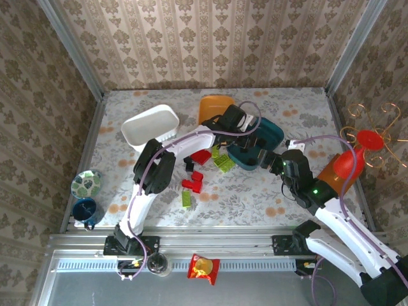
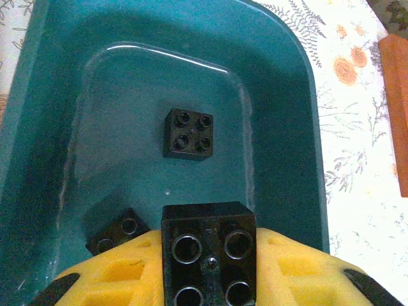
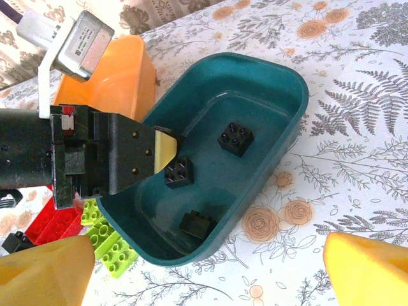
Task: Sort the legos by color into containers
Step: Place the lego in the container.
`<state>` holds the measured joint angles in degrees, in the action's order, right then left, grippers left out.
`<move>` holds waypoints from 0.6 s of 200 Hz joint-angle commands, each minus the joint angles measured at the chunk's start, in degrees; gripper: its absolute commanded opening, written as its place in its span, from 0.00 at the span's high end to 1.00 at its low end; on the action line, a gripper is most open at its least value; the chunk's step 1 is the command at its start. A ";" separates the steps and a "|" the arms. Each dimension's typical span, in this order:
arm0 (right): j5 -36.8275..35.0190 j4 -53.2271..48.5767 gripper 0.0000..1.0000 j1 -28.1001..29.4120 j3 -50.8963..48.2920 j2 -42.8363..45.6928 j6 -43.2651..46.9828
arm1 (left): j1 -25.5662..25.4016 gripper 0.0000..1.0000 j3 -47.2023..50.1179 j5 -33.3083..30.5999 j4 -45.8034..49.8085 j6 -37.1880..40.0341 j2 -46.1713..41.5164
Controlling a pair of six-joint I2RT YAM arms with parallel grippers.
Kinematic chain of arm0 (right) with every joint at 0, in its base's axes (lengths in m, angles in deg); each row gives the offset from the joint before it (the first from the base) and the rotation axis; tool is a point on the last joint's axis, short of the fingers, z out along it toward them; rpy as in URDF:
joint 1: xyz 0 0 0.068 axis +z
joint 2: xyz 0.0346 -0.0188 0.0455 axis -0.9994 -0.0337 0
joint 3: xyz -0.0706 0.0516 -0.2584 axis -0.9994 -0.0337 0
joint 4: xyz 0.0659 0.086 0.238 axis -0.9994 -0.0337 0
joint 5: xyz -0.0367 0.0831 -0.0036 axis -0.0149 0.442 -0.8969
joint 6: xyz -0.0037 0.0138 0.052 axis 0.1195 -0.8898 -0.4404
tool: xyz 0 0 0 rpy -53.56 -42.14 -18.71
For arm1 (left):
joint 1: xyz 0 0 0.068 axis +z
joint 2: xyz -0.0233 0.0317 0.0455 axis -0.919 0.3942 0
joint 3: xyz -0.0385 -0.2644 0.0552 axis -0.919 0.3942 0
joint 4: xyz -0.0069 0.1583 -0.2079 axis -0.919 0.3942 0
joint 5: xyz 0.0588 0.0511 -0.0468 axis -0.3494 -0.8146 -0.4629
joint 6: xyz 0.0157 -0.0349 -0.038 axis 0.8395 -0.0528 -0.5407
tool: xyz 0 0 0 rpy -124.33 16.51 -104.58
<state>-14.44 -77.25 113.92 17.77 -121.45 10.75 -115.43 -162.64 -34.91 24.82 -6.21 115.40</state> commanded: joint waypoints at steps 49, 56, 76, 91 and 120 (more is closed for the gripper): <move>-1.29 0.00 0.05 -0.26 0.35 -1.24 -0.53 | 0.08 0.41 0.55 1.22 0.98 0.50 -1.89; -1.12 -0.05 0.05 -0.27 0.56 -1.49 -0.44 | 0.24 0.38 2.26 0.85 -0.06 0.24 -3.39; 0.10 0.37 0.05 -0.26 1.19 -2.40 -0.25 | 1.22 0.34 9.59 0.37 -4.37 -0.89 -9.89; 2.34 1.45 0.05 -0.23 1.54 -3.55 0.37 | 1.78 0.33 17.75 -0.70 -7.81 -1.72 -16.92; 7.15 3.30 0.05 -0.18 2.45 -7.74 1.24 | 1.97 0.29 34.97 -4.33 -9.11 -1.58 -32.04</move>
<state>-11.73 -76.55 113.94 18.20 -126.58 11.12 -113.79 -136.80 -36.01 18.78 -7.31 94.68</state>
